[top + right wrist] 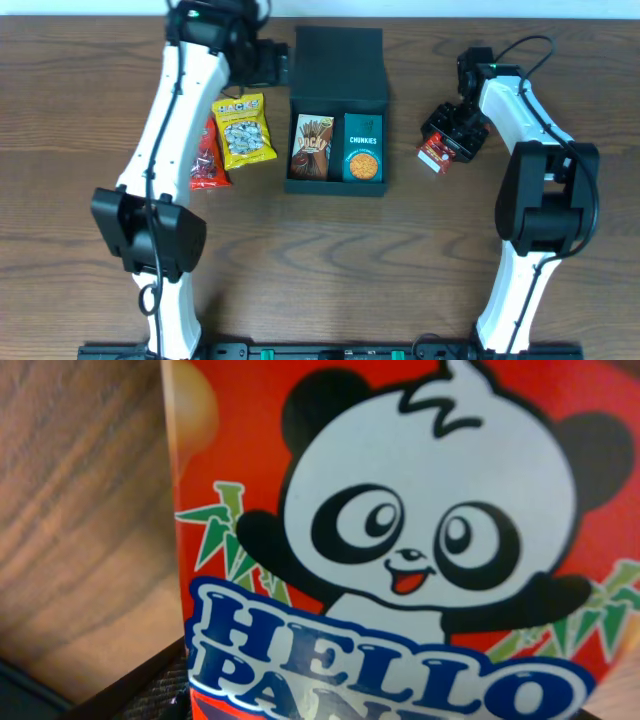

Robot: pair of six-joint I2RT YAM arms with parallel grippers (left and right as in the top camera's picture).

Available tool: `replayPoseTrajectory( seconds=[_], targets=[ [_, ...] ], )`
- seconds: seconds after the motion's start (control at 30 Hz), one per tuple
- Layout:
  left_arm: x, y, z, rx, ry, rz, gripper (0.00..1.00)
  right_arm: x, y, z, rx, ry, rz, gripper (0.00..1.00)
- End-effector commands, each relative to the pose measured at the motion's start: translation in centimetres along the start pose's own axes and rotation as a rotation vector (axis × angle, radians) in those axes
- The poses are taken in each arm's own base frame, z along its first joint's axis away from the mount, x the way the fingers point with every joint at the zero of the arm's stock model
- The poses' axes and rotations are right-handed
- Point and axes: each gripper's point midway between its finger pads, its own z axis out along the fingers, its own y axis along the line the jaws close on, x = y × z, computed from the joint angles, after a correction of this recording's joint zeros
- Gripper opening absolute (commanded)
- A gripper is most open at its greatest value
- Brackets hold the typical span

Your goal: Pack container

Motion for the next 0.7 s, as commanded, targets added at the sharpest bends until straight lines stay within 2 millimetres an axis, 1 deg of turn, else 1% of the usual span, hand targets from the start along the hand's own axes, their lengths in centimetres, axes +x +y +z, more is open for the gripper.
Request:
replayPoseTrajectory(
  seconds=[0.0, 0.13, 0.17, 0.23, 0.3, 0.33, 0.37, 0.43, 0.47, 0.67],
  targets=[
    [-1.1, 4.0, -1.6, -0.085, -0.038, -0.042, 0.95, -1.2, 1.4, -1.9, -0.018, -0.049, -0.120, 0.71],
    [-0.5, 8.4, -2.0, -0.153, 0.003, -0.115, 0.95, -1.9, 3.1, -5.4, -0.043, -0.088, -0.218, 0.70],
    [-0.1, 9.7, -2.1, -0.166, 0.022, -0.143, 0.95, -1.8, 3.8, -6.7, -0.049, -0.100, -0.258, 0.69],
    [0.5, 11.3, -2.4, -0.182, 0.049, -0.180, 0.95, -1.4, 5.1, -8.4, -0.059, -0.117, -0.323, 0.68],
    [0.9, 12.3, -2.6, -0.184, 0.068, -0.206, 0.95, -0.6, 6.3, -9.9, -0.068, -0.129, -0.378, 0.69],
    [1.1, 12.8, -2.7, -0.183, 0.078, -0.221, 0.95, 0.1, 7.2, -10.7, -0.072, -0.133, -0.411, 0.69],
    [1.2, 13.2, -2.8, -0.187, 0.083, -0.231, 0.96, 0.8, 7.8, -11.1, -0.075, -0.135, -0.439, 0.69],
    [1.5, 13.9, -2.9, -0.191, 0.091, -0.255, 0.96, 2.8, 9.3, -11.7, -0.074, -0.125, -0.494, 0.72],
    [1.5, 14.0, -3.0, -0.191, 0.094, -0.258, 0.95, 4.1, 9.9, -11.6, -0.068, -0.112, -0.525, 0.72],
    [1.7, 14.0, -3.0, -0.188, 0.101, -0.259, 0.95, 10.0, 11.7, -10.9, -0.021, -0.033, -0.673, 0.75]
  ],
)
